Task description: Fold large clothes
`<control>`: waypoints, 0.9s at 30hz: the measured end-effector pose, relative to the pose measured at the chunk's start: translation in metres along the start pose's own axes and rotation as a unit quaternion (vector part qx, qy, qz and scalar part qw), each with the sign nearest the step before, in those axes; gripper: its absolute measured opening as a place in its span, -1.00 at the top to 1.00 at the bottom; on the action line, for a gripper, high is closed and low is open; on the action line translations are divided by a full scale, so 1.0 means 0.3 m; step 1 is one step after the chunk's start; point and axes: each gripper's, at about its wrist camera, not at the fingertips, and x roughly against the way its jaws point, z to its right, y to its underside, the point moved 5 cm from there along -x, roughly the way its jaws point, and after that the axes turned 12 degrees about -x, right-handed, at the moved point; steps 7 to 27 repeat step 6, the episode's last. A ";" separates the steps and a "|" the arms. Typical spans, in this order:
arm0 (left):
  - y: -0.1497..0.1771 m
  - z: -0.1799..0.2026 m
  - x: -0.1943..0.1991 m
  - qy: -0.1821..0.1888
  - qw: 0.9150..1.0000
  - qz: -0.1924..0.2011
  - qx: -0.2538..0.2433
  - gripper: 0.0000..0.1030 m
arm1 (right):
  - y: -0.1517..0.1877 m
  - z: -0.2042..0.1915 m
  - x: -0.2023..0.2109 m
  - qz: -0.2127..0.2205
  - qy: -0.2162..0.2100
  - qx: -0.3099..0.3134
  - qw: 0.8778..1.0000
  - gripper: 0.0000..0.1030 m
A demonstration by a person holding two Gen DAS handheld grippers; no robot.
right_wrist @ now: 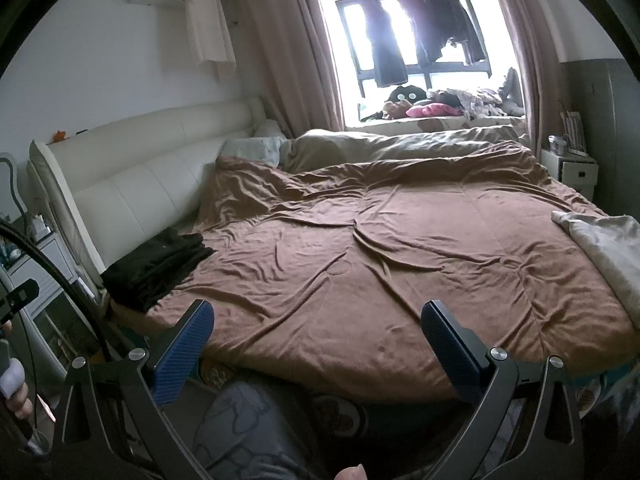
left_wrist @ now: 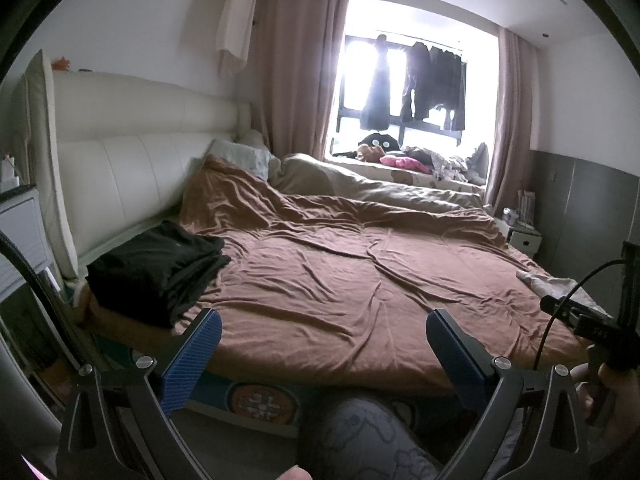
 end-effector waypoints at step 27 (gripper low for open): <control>0.001 -0.005 0.000 -0.003 1.000 0.007 -0.004 -0.99 | 0.002 -0.008 0.006 0.004 0.003 0.005 1.000 -1.00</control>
